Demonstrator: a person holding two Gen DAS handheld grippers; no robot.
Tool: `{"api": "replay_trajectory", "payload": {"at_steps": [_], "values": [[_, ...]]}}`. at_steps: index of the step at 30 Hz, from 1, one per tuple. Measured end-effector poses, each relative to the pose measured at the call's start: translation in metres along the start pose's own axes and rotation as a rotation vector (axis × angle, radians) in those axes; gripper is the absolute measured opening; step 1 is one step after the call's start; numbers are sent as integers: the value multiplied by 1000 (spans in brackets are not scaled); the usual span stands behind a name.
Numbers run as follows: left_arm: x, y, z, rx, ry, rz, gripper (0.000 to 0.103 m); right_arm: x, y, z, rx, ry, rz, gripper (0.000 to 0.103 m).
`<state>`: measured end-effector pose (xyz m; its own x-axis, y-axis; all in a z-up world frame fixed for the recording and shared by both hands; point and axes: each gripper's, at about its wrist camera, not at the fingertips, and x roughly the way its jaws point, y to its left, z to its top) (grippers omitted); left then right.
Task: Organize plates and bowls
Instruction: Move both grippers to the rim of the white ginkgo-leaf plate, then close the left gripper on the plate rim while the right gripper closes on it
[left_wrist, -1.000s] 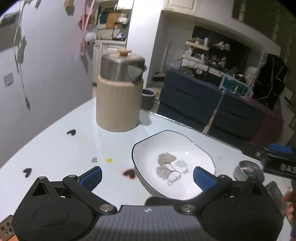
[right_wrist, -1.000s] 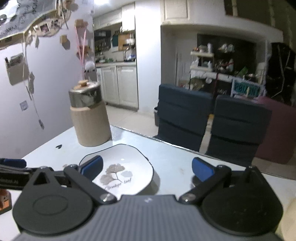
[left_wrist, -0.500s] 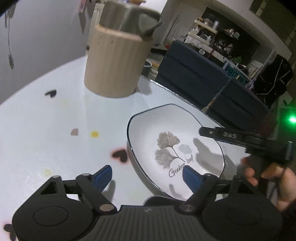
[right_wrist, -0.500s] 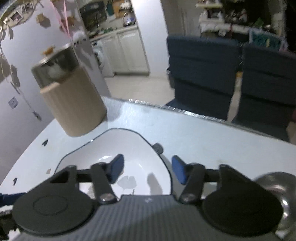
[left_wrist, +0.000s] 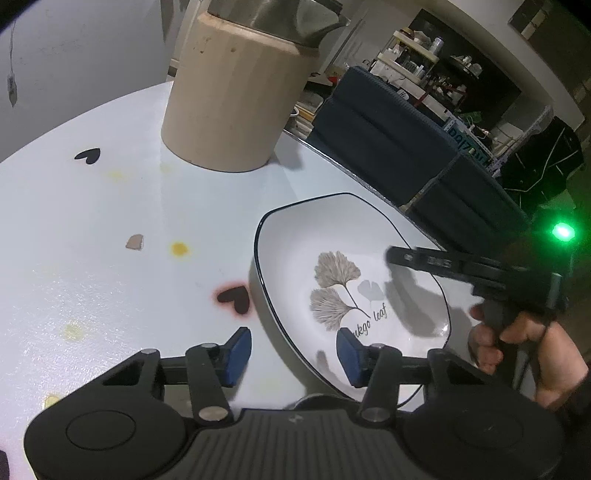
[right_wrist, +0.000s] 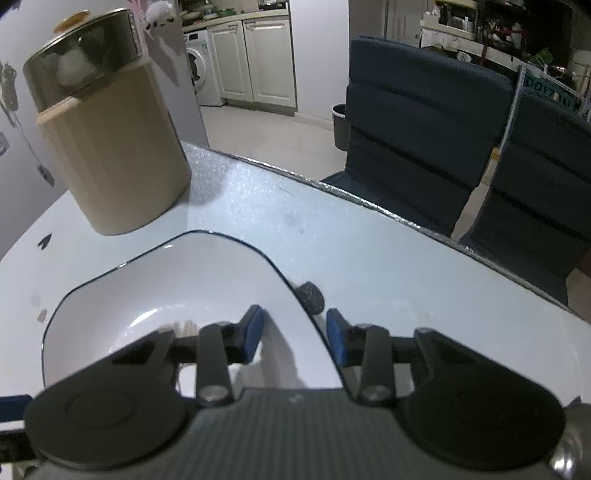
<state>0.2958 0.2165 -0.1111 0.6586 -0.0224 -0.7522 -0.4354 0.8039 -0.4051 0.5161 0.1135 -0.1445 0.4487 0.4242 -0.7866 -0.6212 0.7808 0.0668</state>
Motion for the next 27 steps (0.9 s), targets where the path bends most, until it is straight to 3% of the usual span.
{"api": "replay_trajectory", "payload": {"at_steps": [4,8,10,15,17,23,27], "values": [[8,2,6,-3,-7,-4,52,-8,-20,-8,83,-23,32,25],[16,8,9,-19,5,2,51,-17,-30,-21,116,-27,-5,19],[20,11,10,-28,15,1,47,-20,-36,-28,133,-26,-11,16],[30,12,18,-5,10,-10,24,-38,-40,-48,171,-25,-22,13],[34,12,21,6,5,-14,24,-43,-40,-58,191,-18,-15,13],[47,13,38,18,15,-36,24,-43,-64,-72,305,-2,147,12],[58,15,47,34,30,-48,17,-31,-71,-71,347,1,184,15]]}}
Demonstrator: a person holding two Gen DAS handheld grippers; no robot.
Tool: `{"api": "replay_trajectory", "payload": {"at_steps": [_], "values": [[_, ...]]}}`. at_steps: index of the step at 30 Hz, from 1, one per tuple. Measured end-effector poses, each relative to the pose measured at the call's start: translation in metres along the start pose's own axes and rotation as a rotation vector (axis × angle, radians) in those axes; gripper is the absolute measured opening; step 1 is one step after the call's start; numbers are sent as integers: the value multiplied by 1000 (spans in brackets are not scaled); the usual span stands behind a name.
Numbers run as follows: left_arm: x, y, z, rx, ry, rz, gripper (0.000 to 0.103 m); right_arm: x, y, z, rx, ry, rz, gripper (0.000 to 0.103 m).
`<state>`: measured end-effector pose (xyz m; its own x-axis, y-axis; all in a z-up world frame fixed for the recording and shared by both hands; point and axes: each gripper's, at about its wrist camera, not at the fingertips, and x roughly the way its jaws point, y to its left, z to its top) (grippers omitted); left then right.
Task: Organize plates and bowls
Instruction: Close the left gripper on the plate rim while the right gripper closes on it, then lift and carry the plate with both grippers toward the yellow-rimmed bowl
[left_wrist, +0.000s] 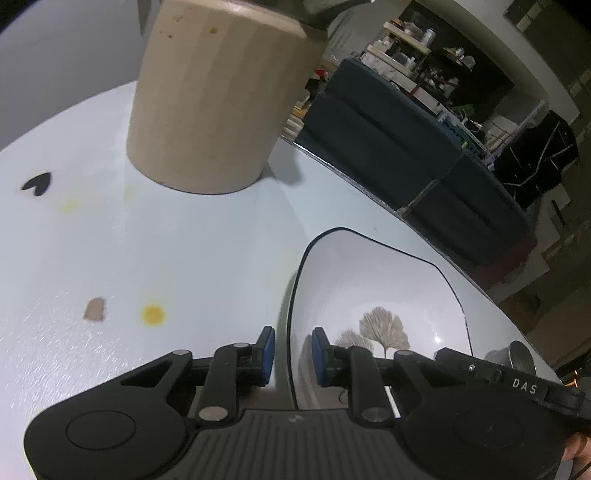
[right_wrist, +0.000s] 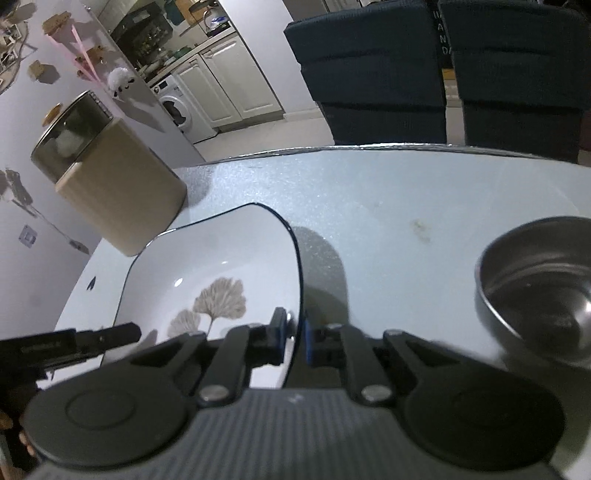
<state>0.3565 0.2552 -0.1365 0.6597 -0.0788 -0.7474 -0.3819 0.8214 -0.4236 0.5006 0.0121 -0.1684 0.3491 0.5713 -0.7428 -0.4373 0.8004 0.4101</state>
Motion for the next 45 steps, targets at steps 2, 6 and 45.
{"api": "replay_trajectory", "payload": {"at_steps": [2,6,45], "values": [[6,4,3,-8,16,-21,15,4,3,0,-12,-6,-7,16],[12,5,4,3,31,-51,15,10,5,-2,-23,-6,-11,17],[-187,-114,-91,251,-31,-296,10,-275,9,-111,24,-243,-4,12]]}}
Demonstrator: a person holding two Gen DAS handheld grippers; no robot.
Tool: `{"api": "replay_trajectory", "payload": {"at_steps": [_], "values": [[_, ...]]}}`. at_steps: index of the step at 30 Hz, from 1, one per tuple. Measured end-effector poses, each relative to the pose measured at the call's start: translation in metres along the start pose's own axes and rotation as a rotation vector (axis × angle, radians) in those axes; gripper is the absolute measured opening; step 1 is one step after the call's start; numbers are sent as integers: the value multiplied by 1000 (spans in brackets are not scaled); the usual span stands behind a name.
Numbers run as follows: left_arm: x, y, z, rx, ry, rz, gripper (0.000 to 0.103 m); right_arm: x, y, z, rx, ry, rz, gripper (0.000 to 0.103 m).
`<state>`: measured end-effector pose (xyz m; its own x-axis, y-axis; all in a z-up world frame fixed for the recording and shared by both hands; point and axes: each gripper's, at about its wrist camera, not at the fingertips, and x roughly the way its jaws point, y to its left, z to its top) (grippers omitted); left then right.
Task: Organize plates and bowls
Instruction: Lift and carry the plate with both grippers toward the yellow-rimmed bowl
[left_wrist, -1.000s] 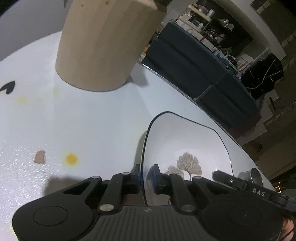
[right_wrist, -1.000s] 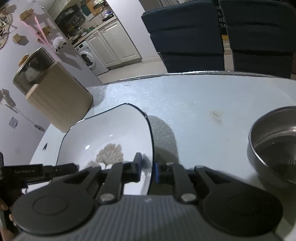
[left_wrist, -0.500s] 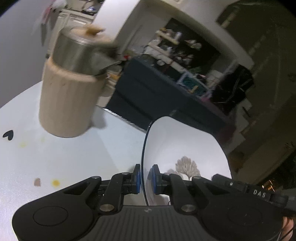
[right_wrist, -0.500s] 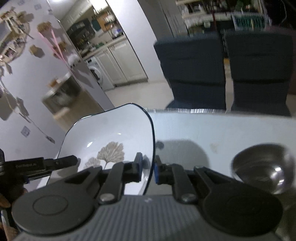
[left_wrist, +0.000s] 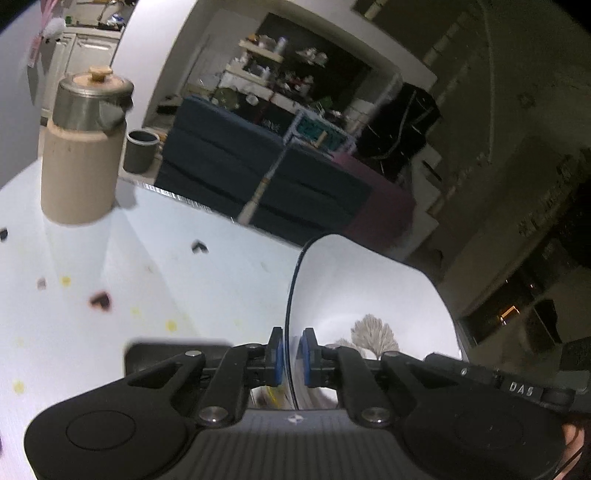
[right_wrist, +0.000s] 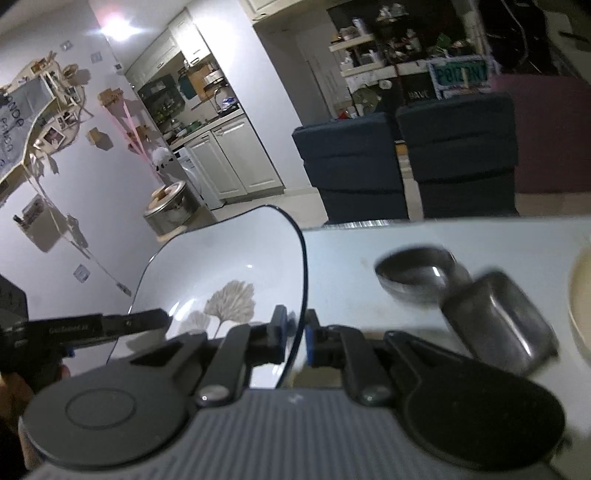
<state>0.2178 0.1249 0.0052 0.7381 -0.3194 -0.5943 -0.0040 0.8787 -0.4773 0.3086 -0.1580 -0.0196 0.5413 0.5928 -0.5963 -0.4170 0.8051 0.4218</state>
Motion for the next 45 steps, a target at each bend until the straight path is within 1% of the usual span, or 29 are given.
{"api": "replay_trajectory", "payload": {"at_steps": [3,6,9,11,14,16,20,23,26,30,33,37,45], "values": [[-3,-9,-23,40,28,3,10,-22,-8,-25,45,20,5,12],[1,-6,-46,36,80,0,10,-38,-16,-52,102,38,1,12],[9,3,-68,31,139,-5,10,-40,-20,-71,129,67,-13,12],[17,11,-81,27,177,-12,10,-38,-20,-86,153,106,-27,12],[28,24,-97,-12,248,-23,10,-33,-26,-104,191,169,-56,12],[32,29,-104,-23,279,-22,10,-32,-30,-117,207,205,-74,12],[37,35,-114,-25,319,-17,11,-26,-31,-134,205,267,-83,12],[40,36,-122,-15,343,-8,12,-24,-33,-145,205,295,-88,12],[47,40,-128,2,357,1,14,-16,-33,-146,202,315,-106,13],[56,46,-132,-20,367,4,15,-4,-29,-142,197,331,-138,12],[61,51,-132,-25,364,17,17,-12,-29,-148,198,344,-154,12],[70,55,-132,-46,368,10,18,-7,-26,-148,169,342,-168,12],[83,59,-130,-43,375,-3,18,-1,-30,-144,187,320,-221,11]]}}
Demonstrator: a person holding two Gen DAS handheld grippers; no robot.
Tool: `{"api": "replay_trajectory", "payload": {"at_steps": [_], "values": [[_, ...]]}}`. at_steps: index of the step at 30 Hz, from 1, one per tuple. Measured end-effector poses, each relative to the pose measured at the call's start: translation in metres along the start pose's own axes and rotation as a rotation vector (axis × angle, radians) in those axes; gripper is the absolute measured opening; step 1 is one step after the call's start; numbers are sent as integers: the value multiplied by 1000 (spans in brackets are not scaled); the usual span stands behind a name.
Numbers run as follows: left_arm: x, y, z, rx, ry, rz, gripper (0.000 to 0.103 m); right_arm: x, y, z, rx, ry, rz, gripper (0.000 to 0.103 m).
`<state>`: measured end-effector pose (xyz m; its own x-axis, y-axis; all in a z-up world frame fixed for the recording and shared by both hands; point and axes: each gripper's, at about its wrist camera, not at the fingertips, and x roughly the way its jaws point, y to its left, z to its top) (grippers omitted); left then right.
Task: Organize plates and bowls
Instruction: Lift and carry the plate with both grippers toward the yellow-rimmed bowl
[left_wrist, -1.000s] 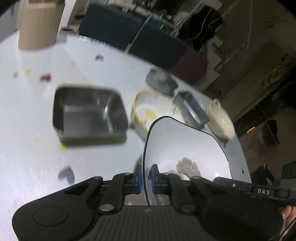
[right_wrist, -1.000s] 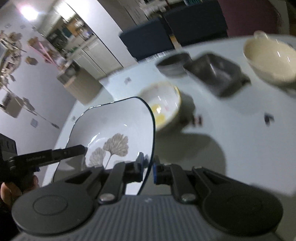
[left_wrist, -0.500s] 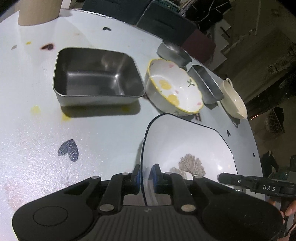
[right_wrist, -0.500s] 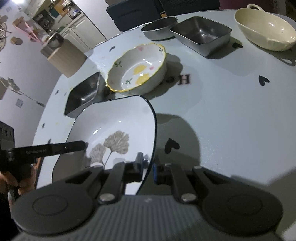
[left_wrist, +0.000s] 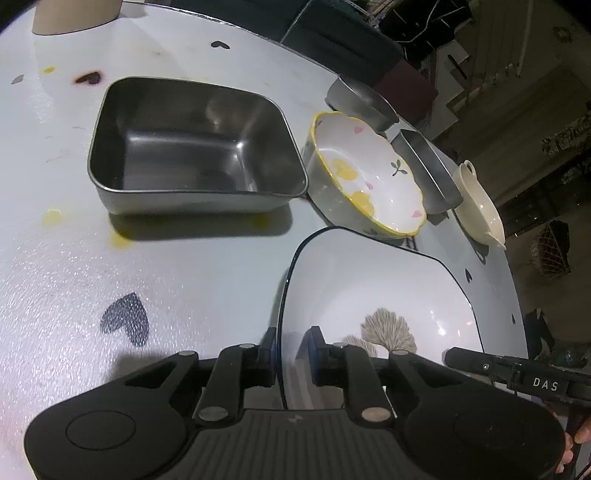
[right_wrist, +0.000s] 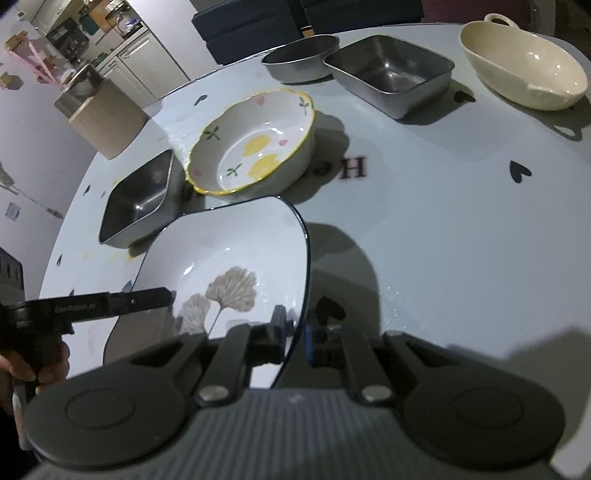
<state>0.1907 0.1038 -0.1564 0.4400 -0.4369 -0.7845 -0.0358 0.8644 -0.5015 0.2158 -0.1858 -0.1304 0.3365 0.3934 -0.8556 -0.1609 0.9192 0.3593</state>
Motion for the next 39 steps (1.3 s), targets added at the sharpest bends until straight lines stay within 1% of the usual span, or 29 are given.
{"api": "replay_trajectory", "payload": {"at_steps": [3,10,17,19,20,23,25,28,30,31,34,39], "values": [[0,0,1,17,-8,-1,18,2,1,0,-5,0,-13,11],[1,-1,2,22,-12,1,18,5,1,3,8,-8,-31,12],[-1,-1,3,15,14,15,19,7,3,2,-8,0,-47,12],[-4,-2,3,10,16,31,22,7,4,2,-12,1,-49,12],[-6,-2,3,10,13,36,26,7,4,2,-13,2,-49,12],[-13,-1,3,13,9,50,26,6,7,2,-41,-9,-61,12],[-16,0,2,9,14,53,24,4,8,3,-49,-18,-55,11],[-17,2,0,-2,44,55,23,5,7,3,-37,-11,-52,11],[-18,0,-1,10,53,59,12,5,7,1,-48,-13,-57,11],[-17,-2,-2,21,57,62,11,5,8,1,-52,-15,-58,11],[-15,-7,-4,51,62,77,9,5,8,1,-53,-11,-58,11],[-15,-10,-4,62,60,82,9,10,6,1,-44,2,-60,12]]}}
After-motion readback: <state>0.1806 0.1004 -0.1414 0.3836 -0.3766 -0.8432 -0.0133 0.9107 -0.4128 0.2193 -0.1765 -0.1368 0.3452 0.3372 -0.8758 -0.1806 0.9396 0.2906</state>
